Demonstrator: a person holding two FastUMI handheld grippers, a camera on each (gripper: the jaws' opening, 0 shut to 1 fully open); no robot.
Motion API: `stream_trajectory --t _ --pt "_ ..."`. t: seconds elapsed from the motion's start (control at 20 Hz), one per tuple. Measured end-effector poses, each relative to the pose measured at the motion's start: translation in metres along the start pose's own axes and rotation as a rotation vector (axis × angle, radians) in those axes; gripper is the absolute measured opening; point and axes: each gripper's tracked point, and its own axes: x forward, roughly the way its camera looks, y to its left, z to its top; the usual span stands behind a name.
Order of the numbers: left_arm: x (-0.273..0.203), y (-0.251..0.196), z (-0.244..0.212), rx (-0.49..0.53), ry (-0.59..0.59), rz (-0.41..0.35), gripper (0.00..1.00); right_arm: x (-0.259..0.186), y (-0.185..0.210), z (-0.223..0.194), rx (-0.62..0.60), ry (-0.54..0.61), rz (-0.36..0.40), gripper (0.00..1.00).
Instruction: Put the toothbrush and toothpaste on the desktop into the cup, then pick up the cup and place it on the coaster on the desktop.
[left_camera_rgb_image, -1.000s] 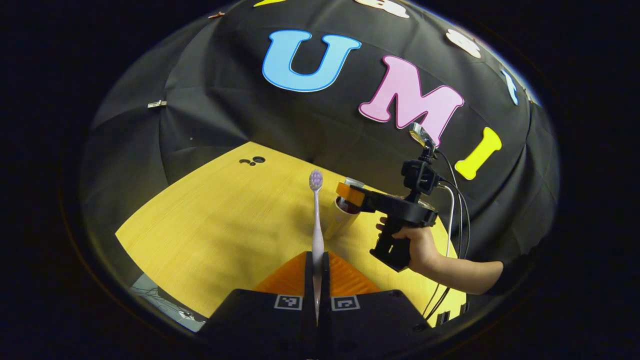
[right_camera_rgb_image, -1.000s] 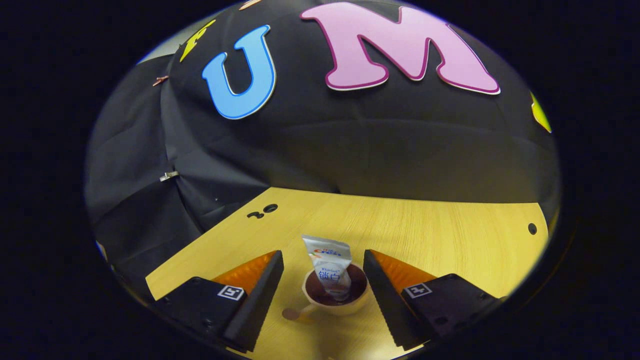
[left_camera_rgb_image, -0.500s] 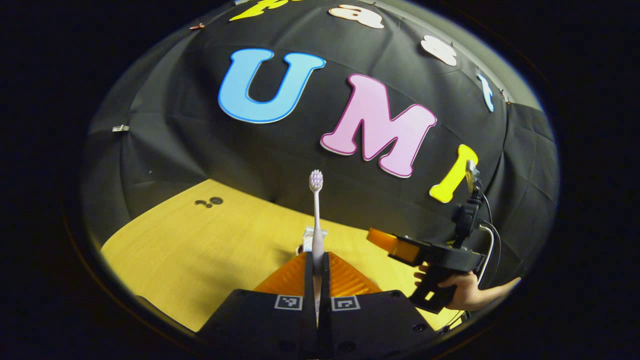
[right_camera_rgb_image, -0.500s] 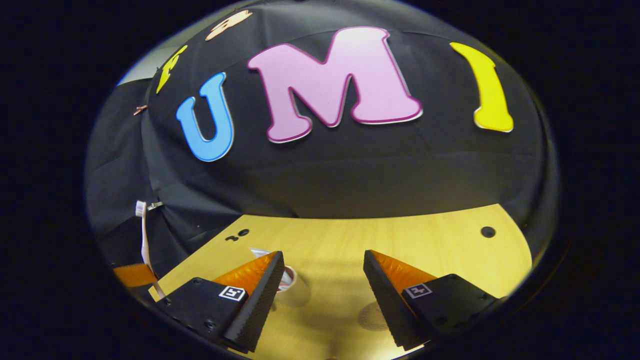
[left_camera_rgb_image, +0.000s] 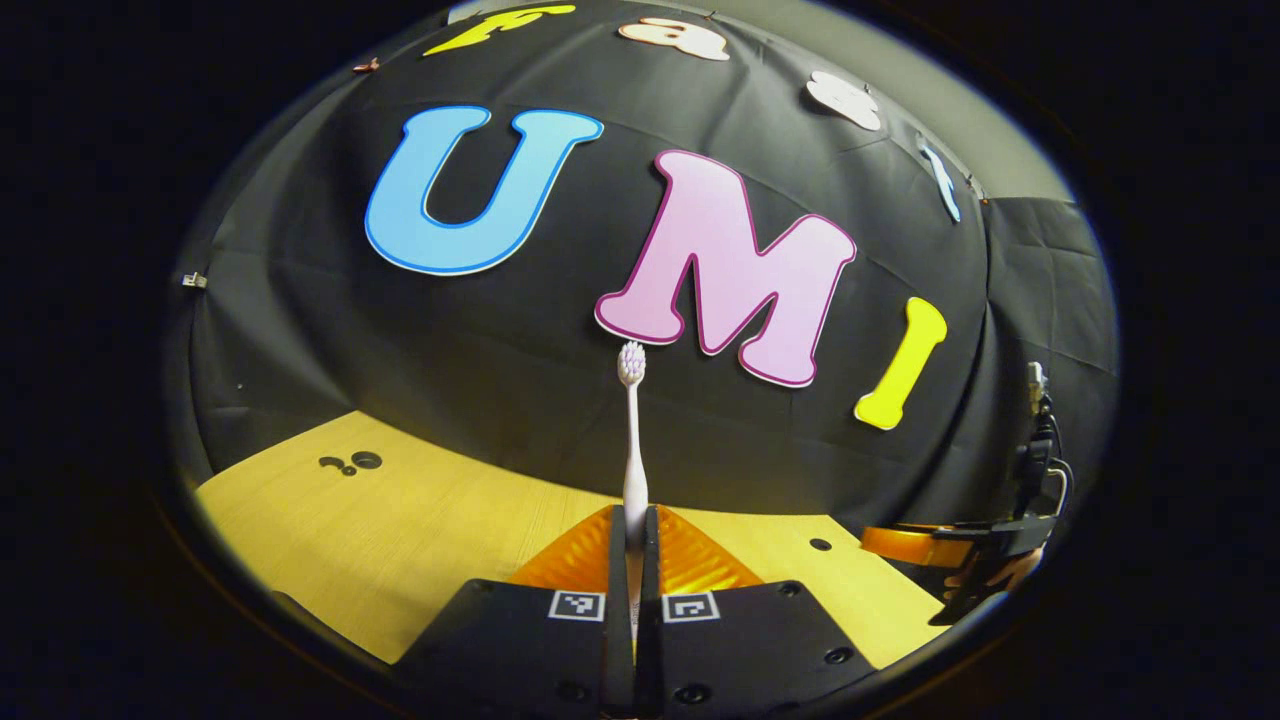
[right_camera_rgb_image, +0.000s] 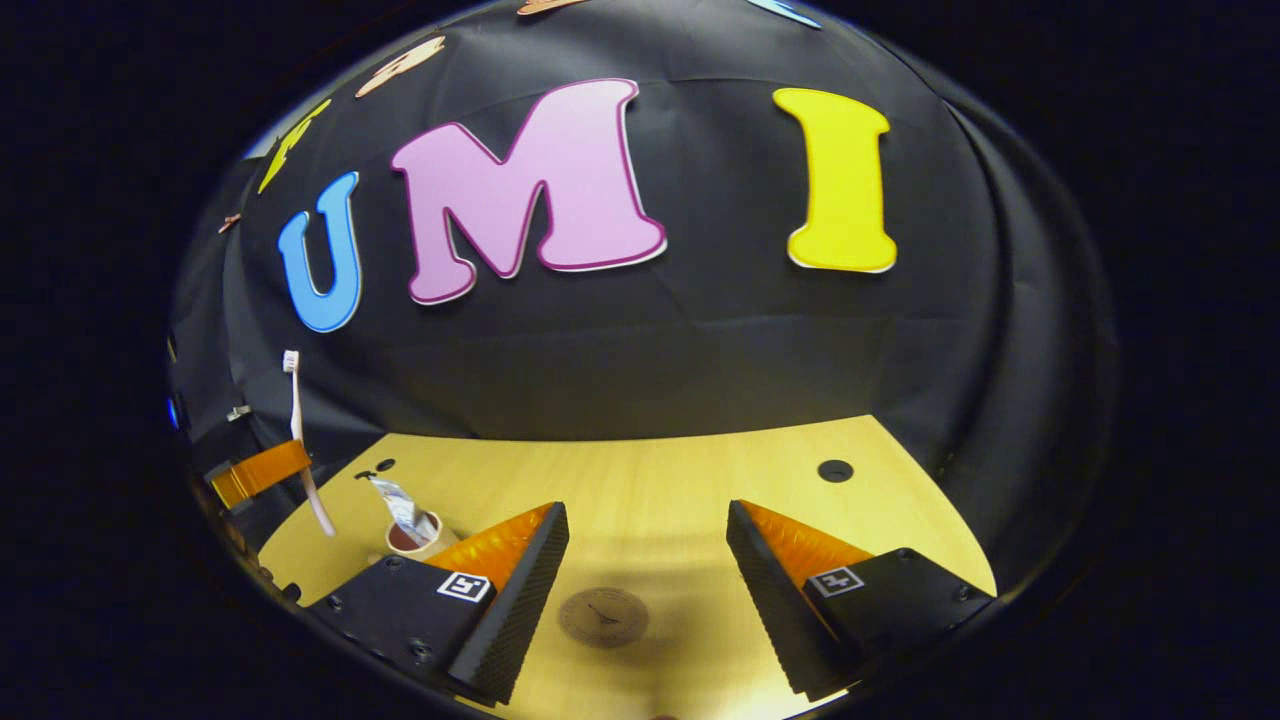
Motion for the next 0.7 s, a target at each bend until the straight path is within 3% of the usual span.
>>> stream_trajectory --t 0.35,0.7 --pt "0.043 0.023 -0.040 0.033 -0.092 0.036 0.07 -0.012 -0.046 -0.037 0.043 0.044 -0.079 0.98" --pt "0.053 0.031 -0.073 0.119 -0.102 0.063 0.11 -0.010 -0.051 -0.066 0.007 0.096 -0.085 0.98"
